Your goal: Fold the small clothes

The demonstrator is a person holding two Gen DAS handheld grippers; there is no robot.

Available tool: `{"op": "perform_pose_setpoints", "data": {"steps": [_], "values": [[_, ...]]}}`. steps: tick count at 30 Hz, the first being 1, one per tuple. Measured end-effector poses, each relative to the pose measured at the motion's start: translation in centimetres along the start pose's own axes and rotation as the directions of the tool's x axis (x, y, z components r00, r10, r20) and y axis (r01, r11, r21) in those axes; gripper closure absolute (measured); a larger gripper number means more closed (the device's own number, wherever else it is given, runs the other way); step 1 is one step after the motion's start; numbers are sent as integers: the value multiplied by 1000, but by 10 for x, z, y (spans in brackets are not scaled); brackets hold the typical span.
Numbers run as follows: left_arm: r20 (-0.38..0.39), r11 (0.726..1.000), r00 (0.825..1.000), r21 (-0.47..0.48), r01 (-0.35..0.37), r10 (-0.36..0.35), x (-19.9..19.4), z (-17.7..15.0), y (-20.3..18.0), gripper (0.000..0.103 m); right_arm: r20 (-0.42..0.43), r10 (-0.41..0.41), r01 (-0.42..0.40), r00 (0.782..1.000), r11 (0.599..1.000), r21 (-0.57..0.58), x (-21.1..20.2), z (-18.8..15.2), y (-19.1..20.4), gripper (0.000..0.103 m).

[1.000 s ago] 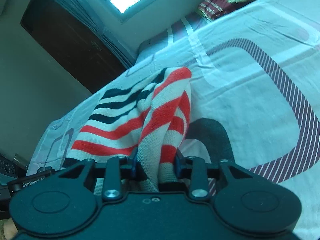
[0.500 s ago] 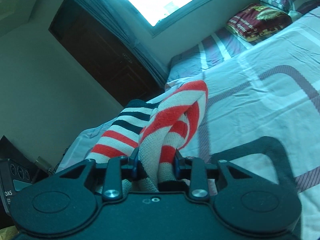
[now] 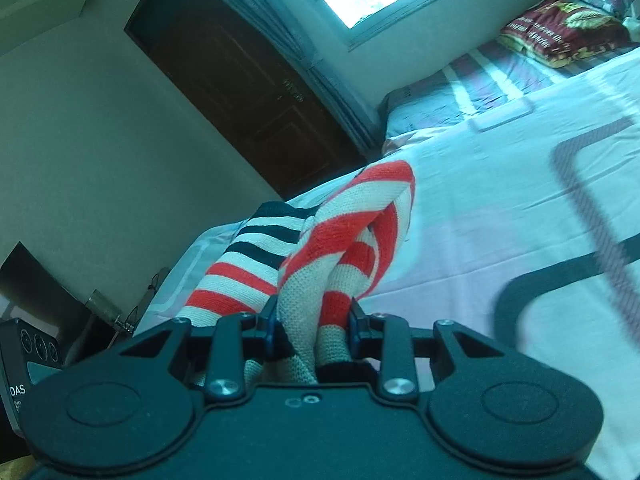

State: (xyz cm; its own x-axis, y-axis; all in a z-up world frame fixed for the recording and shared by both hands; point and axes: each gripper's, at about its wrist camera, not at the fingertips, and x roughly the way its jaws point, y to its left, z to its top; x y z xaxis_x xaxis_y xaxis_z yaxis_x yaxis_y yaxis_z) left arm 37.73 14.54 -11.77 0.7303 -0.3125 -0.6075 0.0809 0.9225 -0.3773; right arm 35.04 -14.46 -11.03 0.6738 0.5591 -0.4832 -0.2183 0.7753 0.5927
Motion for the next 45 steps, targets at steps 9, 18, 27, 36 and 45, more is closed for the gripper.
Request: {"op": "perform_pose_setpoints", "data": {"steps": [9, 18, 27, 36, 45], "values": [[-15, 999, 999, 21, -37, 37, 32, 14, 60, 46, -23, -40, 40, 999, 999, 6, 58, -17, 18, 72], [-18, 987, 990, 92, -135, 137, 57, -9, 79, 18, -76, -159, 162, 984, 986, 27, 82, -41, -5, 65], [107, 972, 983, 167, -167, 150, 9, -7, 63, 17, 40, -211, 214, 977, 972, -94, 51, -23, 21, 69], [26, 946, 986, 278, -165, 165, 23, -34, 47, 17, -15, -271, 245, 963, 893, -377, 69, -47, 61, 72], [-9, 967, 990, 215, -136, 141, 19, -43, 58, 17, 18, -379, 331, 925, 781, -529, 88, -71, 57, 79]]}}
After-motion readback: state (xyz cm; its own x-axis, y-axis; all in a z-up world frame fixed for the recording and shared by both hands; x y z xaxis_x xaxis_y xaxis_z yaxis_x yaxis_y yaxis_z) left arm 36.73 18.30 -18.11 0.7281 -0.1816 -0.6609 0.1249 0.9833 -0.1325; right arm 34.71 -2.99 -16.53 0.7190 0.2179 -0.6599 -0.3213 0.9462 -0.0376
